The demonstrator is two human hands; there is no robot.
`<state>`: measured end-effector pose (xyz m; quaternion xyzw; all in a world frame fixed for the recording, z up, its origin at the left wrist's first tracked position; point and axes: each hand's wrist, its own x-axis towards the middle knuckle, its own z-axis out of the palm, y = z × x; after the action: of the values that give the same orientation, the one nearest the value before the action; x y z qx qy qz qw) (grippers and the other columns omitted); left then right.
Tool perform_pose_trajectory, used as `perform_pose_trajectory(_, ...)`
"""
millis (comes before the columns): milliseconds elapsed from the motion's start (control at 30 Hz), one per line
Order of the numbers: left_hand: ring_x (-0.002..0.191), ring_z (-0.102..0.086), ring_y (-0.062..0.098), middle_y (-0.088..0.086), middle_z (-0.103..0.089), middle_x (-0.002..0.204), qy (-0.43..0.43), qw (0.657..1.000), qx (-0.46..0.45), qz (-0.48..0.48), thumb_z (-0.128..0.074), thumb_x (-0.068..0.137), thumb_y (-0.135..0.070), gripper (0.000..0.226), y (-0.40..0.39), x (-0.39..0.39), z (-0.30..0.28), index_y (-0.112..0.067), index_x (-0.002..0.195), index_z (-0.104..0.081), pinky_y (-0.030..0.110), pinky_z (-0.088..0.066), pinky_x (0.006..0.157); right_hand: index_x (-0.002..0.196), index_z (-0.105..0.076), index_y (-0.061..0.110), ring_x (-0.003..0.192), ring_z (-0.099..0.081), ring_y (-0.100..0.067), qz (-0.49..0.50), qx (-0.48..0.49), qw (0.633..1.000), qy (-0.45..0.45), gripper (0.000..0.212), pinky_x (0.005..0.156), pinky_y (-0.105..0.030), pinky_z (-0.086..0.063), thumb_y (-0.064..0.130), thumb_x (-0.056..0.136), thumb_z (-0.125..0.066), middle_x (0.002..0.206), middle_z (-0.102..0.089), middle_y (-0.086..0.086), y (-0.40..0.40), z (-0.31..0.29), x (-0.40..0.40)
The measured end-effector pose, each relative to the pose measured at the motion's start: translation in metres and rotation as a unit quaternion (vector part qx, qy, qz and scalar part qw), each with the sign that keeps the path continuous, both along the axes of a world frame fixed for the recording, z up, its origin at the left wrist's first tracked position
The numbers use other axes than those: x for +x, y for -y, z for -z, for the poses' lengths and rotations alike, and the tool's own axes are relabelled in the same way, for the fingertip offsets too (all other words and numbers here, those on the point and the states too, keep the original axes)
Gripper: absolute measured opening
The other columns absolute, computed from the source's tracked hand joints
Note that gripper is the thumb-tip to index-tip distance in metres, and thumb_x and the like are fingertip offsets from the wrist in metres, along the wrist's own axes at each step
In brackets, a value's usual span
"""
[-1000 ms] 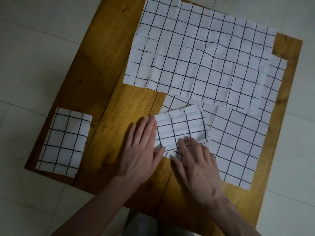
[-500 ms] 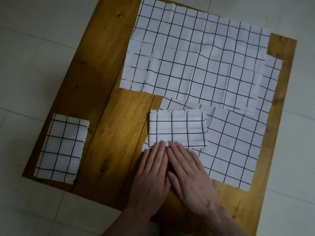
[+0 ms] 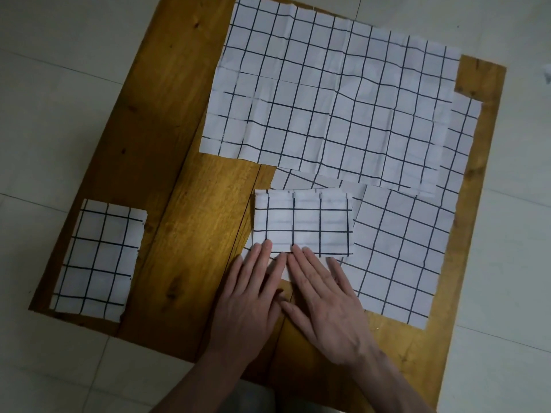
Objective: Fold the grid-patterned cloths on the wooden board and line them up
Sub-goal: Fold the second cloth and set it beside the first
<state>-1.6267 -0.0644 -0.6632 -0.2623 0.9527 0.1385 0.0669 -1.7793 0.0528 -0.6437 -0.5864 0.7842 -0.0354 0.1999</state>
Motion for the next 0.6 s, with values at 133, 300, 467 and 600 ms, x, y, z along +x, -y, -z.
perform_pose_trajectory(133, 0.161, -0.013, 0.027, 0.011, -0.012, 0.175, 0.008, 1.000, -0.013, 0.003, -0.031, 0.111, -0.047, 0.065, 0.001, 0.001, 0.000, -0.013, 0.166, -0.021, 0.052, -0.028, 0.126, 0.167, -0.015, 0.017, 0.161, -0.010, -0.014, 0.006, 0.008, 1.000, -0.019, 0.072, 0.127, -0.047, -0.019, 0.059, 0.110, -0.027, 0.175, -0.009, 0.002, -0.010, 0.001, -0.014)
perform_pose_trajectory(300, 0.162, -0.011, 0.025, 0.009, -0.010, 0.175, 0.019, 1.000, -0.013, -0.002, -0.030, 0.110, -0.053, 0.072, 0.002, 0.001, 0.002, -0.009, 0.166, -0.018, 0.050, -0.028, 0.126, 0.167, -0.013, 0.016, 0.161, -0.009, -0.016, 0.026, 0.015, 0.999, -0.031, 0.073, 0.128, -0.046, -0.017, 0.059, 0.110, -0.022, 0.175, -0.009, -0.001, -0.024, 0.001, -0.030)
perform_pose_trajectory(467, 0.162, -0.010, 0.026, 0.007, -0.011, 0.175, 0.023, 1.000, -0.011, -0.011, -0.030, 0.110, -0.054, 0.072, 0.002, 0.003, 0.001, -0.011, 0.166, -0.019, 0.050, -0.027, 0.126, 0.167, -0.010, 0.015, 0.162, -0.007, -0.017, 0.100, 0.023, 0.994, -0.038, 0.075, 0.128, -0.046, -0.015, 0.062, 0.109, -0.019, 0.175, -0.007, -0.002, -0.038, 0.005, -0.039)
perform_pose_trajectory(600, 0.162, -0.010, 0.025, 0.006, -0.011, 0.175, 0.025, 1.000, -0.010, -0.011, -0.029, 0.110, -0.055, 0.072, 0.003, 0.002, -0.001, -0.012, 0.166, -0.018, 0.051, -0.027, 0.126, 0.167, -0.013, 0.014, 0.162, -0.008, -0.017, 0.116, 0.011, 0.992, -0.040, 0.075, 0.128, -0.046, -0.014, 0.061, 0.109, -0.020, 0.175, -0.010, -0.002, -0.036, 0.007, -0.034)
